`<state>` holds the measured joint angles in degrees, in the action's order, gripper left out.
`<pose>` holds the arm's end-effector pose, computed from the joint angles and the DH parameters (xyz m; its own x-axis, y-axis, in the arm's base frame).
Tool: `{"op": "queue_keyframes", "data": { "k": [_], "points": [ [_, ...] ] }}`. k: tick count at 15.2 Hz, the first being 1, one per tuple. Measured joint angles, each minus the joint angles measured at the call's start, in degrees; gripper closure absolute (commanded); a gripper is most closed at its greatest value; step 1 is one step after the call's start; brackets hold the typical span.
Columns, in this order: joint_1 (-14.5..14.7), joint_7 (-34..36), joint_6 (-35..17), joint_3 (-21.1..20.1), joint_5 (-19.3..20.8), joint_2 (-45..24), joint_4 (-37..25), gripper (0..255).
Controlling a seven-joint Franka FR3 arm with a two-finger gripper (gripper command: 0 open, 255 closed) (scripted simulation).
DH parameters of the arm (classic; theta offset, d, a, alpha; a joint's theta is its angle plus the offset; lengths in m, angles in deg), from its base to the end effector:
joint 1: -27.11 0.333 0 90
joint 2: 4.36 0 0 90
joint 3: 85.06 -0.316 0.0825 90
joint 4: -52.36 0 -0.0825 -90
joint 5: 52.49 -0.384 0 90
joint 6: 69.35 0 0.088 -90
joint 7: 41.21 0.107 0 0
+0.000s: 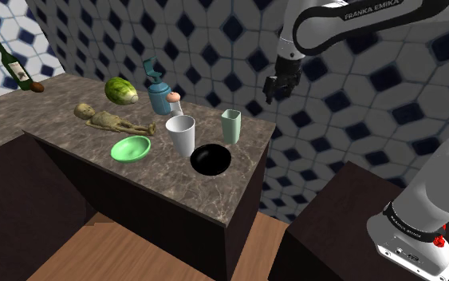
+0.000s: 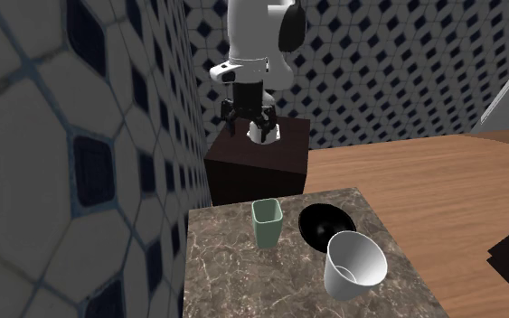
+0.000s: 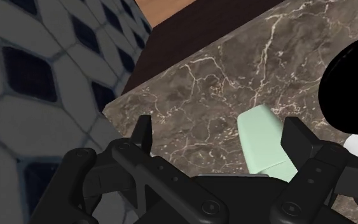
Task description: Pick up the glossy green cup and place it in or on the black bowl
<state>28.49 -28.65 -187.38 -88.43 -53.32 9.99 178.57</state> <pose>0.4859 0.0426 0.4960 0.9841 -0.1434 0.1048 -0.1418 -0.9896 -0.0222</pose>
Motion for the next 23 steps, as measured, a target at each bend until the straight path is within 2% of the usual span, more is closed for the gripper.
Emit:
{"op": "queue_keyframes", "data": {
  "k": [6, 11, 14, 23],
  "points": [
    [0.62, 2.93, -5.02, -1.36, 0.72, -12.66, -7.79, 0],
    [1.45, 5.31, -6.29, -1.96, 1.88, -24.14, -17.94, 0],
    [2.01, 6.38, -7.39, -2.11, 2.41, -29.08, -21.79, 0],
    [2.18, 6.74, -11.54, -1.96, 2.87, -32.91, -21.48, 0]
  ]
}}
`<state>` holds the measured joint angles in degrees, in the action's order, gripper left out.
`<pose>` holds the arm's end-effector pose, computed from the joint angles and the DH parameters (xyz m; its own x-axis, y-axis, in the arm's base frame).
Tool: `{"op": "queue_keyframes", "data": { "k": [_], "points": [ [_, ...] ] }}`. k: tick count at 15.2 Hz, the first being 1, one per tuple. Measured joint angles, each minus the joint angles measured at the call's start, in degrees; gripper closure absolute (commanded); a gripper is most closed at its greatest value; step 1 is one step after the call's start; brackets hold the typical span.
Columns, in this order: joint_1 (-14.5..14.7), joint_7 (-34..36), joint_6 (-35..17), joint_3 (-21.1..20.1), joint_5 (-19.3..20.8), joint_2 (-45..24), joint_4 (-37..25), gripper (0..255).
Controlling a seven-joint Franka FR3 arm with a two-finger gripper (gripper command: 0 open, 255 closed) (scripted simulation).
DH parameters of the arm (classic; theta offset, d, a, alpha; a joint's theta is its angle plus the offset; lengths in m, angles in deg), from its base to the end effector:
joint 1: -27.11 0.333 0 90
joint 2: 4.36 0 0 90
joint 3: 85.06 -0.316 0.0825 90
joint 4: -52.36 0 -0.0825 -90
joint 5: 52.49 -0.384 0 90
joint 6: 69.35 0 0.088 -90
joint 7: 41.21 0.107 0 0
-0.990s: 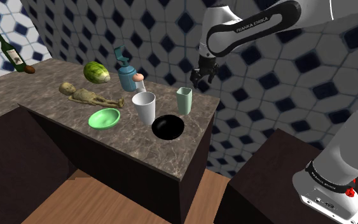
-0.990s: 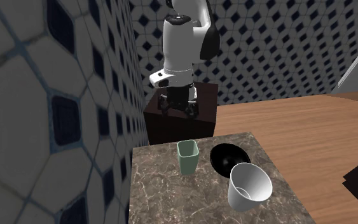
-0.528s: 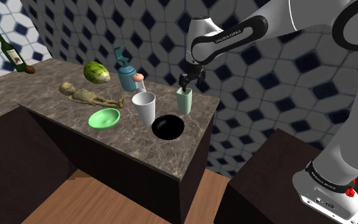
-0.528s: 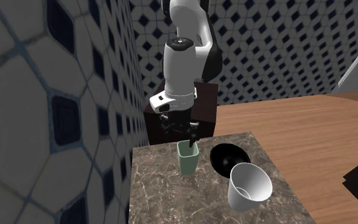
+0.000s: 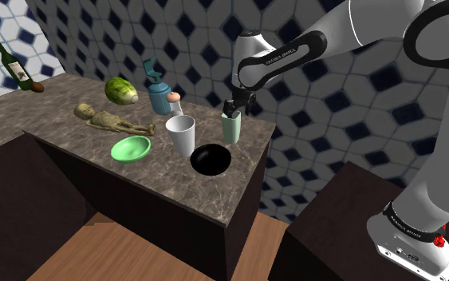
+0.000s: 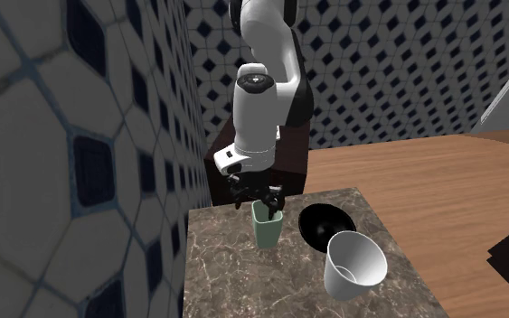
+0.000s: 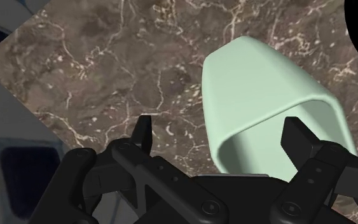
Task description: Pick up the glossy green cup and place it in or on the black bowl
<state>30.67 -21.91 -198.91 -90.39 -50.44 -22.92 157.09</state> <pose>0.6372 0.0945 0.3686 0.9804 -0.1671 0.1047 -0.1641 -0.9858 -0.0363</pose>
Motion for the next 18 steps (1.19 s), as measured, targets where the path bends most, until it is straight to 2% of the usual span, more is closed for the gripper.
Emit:
{"op": "queue_keyframes", "data": {
  "k": [4, 5, 18],
  "points": [
    [0.00, 0.00, -0.12, 0.01, 0.01, -0.11, 0.00, 0],
    [0.00, 0.00, -0.12, 0.01, 0.01, -0.11, 0.00, 255],
    [-0.02, -0.06, 1.21, -0.03, -0.07, 0.53, -0.69, 255]
  ]
}}
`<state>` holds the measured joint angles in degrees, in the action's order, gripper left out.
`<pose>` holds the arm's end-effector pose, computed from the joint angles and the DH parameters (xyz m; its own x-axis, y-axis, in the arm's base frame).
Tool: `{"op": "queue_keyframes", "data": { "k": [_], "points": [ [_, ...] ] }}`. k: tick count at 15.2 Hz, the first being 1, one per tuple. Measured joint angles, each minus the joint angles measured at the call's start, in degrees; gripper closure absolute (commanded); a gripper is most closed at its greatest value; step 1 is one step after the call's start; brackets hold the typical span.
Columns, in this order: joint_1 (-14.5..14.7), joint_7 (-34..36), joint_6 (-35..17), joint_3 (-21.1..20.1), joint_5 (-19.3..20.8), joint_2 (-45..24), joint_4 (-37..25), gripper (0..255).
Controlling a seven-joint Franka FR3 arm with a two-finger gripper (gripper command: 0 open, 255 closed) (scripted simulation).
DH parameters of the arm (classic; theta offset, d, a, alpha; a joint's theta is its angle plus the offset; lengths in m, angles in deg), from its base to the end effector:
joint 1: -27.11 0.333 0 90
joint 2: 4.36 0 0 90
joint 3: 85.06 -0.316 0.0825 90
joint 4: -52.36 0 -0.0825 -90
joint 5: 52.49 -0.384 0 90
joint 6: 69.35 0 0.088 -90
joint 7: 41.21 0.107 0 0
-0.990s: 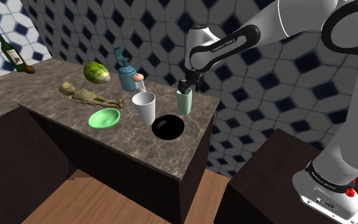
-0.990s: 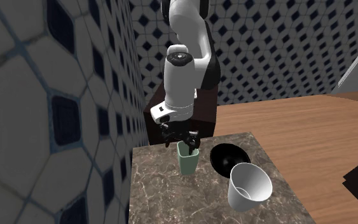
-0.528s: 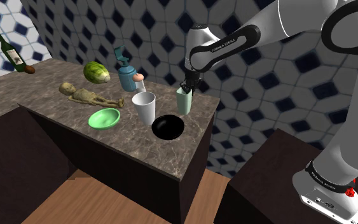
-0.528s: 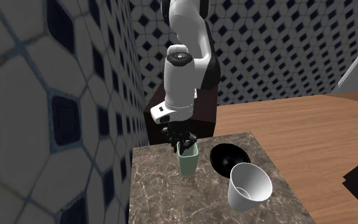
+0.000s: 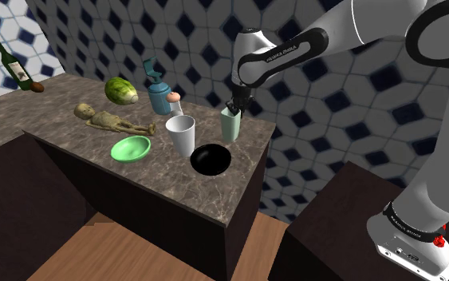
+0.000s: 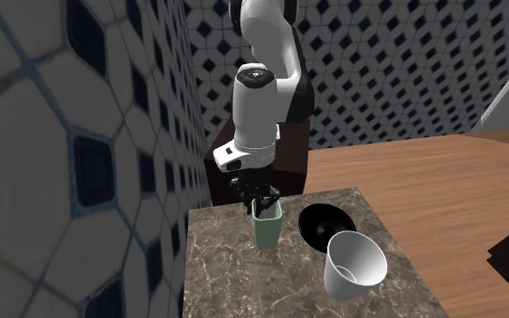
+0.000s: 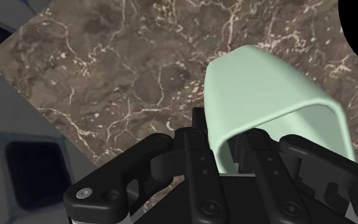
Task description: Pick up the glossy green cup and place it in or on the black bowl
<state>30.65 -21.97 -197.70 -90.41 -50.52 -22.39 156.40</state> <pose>0.6376 0.0944 0.3780 0.9803 -0.1672 0.1048 -0.1642 -0.9858 -0.0363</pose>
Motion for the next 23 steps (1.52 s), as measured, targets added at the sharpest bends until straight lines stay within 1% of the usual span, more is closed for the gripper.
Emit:
{"op": "queue_keyframes", "data": {
  "k": [6, 21, 23],
  "points": [
    [0.00, -0.06, 3.97, -0.13, -0.25, 2.00, -1.99, 255],
    [-0.08, -0.38, 14.21, -0.23, -0.64, 4.51, -9.74, 255],
    [0.80, 1.04, 14.71, -0.73, -0.43, 5.27, -9.45, 255]
  ]
}}
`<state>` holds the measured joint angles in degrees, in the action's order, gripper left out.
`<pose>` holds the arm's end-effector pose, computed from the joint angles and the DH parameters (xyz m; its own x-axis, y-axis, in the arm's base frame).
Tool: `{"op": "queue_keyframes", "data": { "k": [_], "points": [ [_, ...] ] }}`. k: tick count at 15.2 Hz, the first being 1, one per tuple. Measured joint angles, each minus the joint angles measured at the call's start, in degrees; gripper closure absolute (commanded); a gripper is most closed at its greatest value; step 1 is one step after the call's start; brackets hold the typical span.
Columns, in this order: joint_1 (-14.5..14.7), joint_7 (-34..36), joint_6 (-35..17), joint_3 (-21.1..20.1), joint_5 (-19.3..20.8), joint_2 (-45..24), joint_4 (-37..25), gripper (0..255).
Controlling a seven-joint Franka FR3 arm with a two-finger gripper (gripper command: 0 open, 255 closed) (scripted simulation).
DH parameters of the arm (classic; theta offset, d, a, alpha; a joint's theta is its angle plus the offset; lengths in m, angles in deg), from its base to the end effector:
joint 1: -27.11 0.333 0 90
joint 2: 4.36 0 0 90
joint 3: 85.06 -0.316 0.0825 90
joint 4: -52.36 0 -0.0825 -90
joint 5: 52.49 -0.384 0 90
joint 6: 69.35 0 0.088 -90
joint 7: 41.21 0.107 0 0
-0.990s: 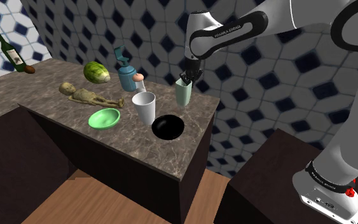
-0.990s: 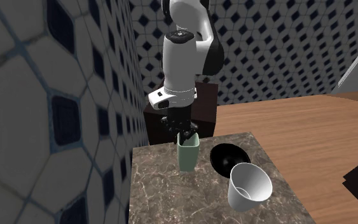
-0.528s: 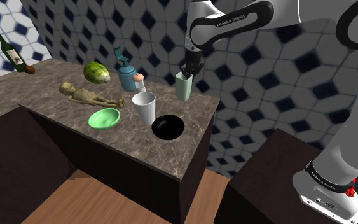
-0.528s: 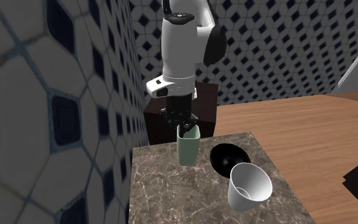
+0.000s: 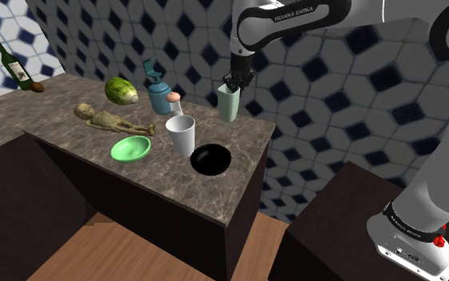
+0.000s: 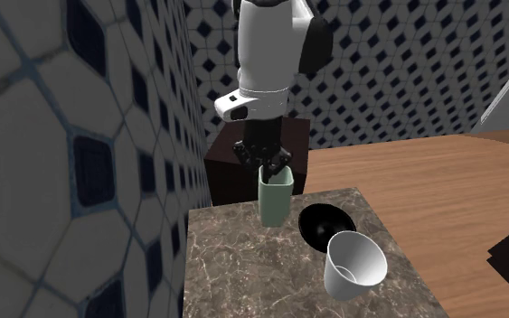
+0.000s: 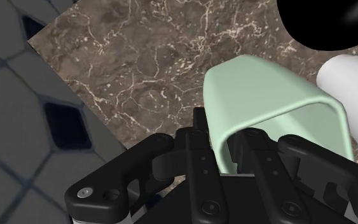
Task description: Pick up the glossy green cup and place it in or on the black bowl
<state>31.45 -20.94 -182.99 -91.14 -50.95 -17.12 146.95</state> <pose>0.6311 0.1089 0.4912 0.9804 -0.1666 0.1048 -0.1637 -0.9859 -0.0363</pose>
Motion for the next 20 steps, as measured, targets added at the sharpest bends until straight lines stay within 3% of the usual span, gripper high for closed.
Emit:
{"op": "queue_keyframes", "data": {
  "k": [12, 20],
  "points": [
    [8.96, 14.65, 5.97, -5.38, 2.56, 1.23, -4.36, 255],
    [9.71, 16.33, 1.44, -5.80, 2.98, 0.86, -0.08, 255]
  ]
}}
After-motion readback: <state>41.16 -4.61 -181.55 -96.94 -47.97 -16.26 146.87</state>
